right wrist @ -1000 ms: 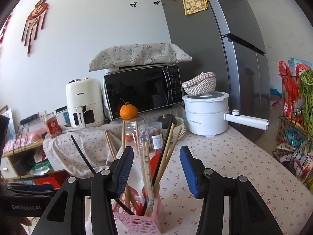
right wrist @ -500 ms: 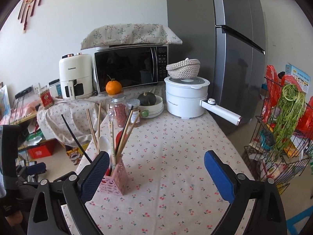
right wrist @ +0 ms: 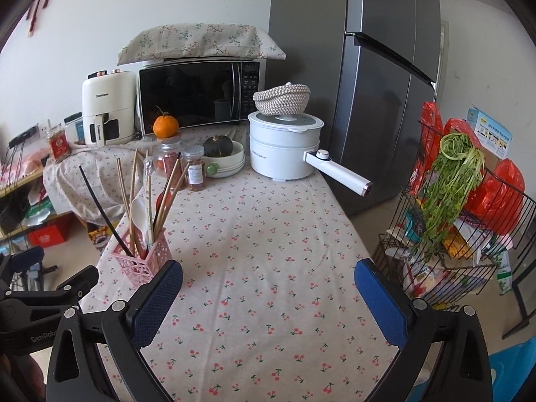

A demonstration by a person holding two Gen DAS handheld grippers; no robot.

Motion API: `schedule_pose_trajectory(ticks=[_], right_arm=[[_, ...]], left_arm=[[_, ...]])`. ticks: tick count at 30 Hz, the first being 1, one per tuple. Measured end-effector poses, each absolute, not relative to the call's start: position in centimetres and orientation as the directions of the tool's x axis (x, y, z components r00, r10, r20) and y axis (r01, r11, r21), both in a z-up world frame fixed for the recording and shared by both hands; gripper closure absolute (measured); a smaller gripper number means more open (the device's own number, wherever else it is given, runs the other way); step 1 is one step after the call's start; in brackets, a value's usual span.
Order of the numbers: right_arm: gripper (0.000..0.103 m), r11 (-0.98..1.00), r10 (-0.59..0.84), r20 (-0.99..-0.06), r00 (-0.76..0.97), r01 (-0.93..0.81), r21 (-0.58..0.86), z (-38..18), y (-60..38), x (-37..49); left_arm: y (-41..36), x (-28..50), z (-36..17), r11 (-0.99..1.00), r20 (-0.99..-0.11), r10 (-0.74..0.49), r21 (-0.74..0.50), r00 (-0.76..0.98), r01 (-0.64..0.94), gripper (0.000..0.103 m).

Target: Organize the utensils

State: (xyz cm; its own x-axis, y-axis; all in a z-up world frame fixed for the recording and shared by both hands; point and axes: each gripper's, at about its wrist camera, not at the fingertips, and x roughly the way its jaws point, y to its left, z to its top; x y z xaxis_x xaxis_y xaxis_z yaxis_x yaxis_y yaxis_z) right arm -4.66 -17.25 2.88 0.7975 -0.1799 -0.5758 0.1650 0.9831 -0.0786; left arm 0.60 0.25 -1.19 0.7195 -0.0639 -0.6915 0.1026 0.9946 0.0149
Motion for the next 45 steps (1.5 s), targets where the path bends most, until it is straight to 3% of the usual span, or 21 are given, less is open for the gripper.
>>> schedule_pose_trajectory(ticks=[45], right_arm=[[0.0,0.986,-0.154,-0.649,0.745,0.157,-0.054,0.7,-17.4,-2.3]], left_arm=[[-0.5,0.1,-1.0,0.994,-0.663,-0.064,0.027,0.746,0.109,0.001]])
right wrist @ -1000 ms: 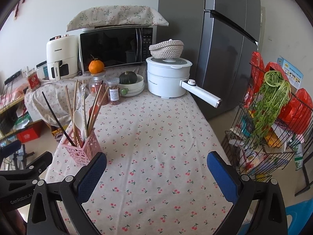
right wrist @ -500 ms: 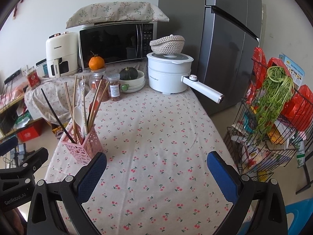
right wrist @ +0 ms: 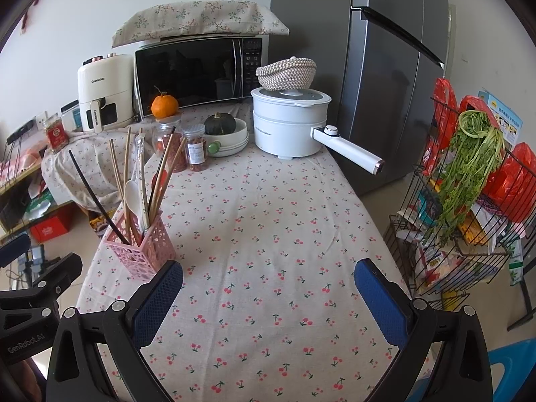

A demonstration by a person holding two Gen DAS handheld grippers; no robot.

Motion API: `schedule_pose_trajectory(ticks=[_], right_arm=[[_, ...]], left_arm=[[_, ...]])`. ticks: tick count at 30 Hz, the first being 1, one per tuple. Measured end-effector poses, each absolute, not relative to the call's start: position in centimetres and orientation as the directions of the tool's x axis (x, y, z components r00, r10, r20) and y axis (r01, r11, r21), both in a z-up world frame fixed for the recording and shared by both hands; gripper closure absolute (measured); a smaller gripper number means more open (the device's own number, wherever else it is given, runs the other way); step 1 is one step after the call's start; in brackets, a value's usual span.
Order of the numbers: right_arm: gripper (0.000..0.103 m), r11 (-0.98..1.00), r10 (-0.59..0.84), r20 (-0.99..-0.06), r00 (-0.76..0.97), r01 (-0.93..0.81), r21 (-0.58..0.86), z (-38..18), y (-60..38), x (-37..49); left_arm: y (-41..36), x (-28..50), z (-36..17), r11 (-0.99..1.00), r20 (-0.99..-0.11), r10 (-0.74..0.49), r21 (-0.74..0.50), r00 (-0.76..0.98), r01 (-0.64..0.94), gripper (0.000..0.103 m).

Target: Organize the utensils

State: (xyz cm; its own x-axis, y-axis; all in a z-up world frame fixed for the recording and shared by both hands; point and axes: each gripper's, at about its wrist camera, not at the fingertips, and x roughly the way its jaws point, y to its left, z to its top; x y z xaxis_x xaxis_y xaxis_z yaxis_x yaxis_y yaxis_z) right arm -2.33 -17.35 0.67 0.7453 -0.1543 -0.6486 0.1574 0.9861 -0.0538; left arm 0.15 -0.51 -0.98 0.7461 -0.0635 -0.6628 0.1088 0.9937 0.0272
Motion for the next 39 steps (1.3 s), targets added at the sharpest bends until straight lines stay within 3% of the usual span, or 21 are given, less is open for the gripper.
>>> schedule_pose_trajectory(ticks=[39], right_arm=[[0.0,0.987,-0.151,-0.652,0.743,0.155,-0.051,0.42,-17.49,-2.38]], left_arm=[[-0.59,-0.02,-1.17,0.994,-0.668,-0.07,0.019,0.741,0.111,0.001]])
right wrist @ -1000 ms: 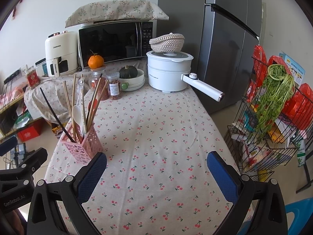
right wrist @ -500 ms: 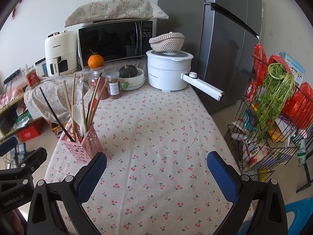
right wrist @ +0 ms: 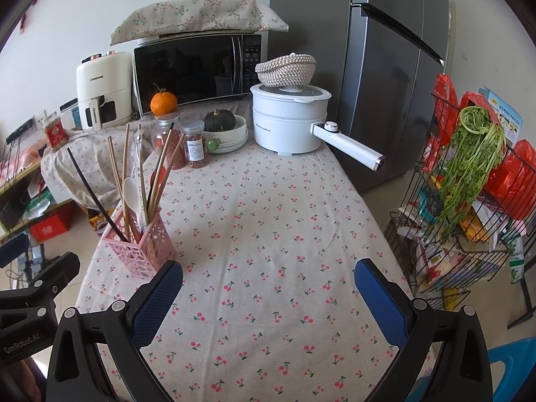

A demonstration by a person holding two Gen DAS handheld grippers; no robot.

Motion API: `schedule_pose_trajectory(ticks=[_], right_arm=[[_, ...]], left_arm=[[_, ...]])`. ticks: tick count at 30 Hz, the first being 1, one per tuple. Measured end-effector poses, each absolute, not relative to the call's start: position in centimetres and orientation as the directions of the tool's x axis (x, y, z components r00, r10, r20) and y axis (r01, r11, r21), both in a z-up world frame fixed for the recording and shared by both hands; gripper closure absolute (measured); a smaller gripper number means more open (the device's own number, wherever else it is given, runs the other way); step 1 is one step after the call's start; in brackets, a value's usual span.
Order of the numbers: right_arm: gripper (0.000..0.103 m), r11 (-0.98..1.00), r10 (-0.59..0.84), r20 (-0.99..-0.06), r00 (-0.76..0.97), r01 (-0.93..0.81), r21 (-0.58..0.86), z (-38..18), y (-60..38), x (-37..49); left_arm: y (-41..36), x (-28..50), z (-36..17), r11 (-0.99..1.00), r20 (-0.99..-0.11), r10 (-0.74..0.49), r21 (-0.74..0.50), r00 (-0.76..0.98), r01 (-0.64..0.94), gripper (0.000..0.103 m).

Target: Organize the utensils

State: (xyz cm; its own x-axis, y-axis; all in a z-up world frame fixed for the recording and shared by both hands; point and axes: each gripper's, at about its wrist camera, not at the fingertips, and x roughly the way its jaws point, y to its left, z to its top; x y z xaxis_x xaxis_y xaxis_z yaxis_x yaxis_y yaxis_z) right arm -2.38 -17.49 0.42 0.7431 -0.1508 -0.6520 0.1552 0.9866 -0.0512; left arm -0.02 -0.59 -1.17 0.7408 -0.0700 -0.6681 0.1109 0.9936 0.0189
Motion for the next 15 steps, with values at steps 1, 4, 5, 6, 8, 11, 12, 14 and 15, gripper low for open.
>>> schedule_pose_trajectory(ticks=[1,4,5,6,8,11,12,14,15], right_arm=[[0.0,0.987,-0.151,-0.652,0.743,0.155,-0.051,0.41,-17.49,-2.38],[0.0,0.987,-0.15,-0.653,0.742,0.155,-0.051,0.4,-17.49,-2.36],[0.0,0.987,-0.151,-0.653,0.743,0.155,-0.051,0.42,-17.5,-2.35],[0.0,0.987,-0.151,-0.653,0.742,0.155,-0.051,0.41,-17.49,-2.36],[0.0,0.987,-0.151,-0.653,0.743,0.155,-0.051,0.42,-17.5,-2.34],[0.0,0.987,-0.151,-0.653,0.742,0.155,-0.051,0.42,-17.5,-2.33],[0.0,0.987,-0.151,-0.653,0.742,0.155,-0.051,0.42,-17.5,-2.33],[0.0,0.986,-0.151,-0.653,0.742,0.156,-0.05,0.4,-17.5,-2.34],[0.0,0.987,-0.15,-0.654,0.741,0.156,-0.05,0.26,-17.57,-2.32]], left_arm=[[-0.64,-0.02,-1.19,0.994,-0.669,-0.071,0.019,0.74,0.112,0.001],[-0.65,-0.05,-1.19,0.993,-0.671,-0.076,0.015,0.737,0.116,0.001],[-0.57,-0.01,-1.16,0.993,-0.672,-0.079,0.012,0.736,0.117,0.001],[-0.55,-0.01,-1.15,0.993,-0.672,-0.082,0.008,0.736,0.119,0.001],[-0.57,-0.05,-1.12,0.993,-0.673,-0.087,0.004,0.735,0.121,0.001],[-0.58,-0.04,-1.1,0.992,-0.674,-0.097,-0.004,0.733,0.128,0.001],[-0.49,0.05,-1.09,0.991,-0.675,-0.103,-0.01,0.73,0.131,0.001],[-0.34,0.1,-1.1,0.99,-0.678,-0.12,-0.03,0.726,0.136,0.001],[-0.27,0.1,-1.11,0.99,-0.678,-0.129,-0.041,0.724,0.138,0.001]])
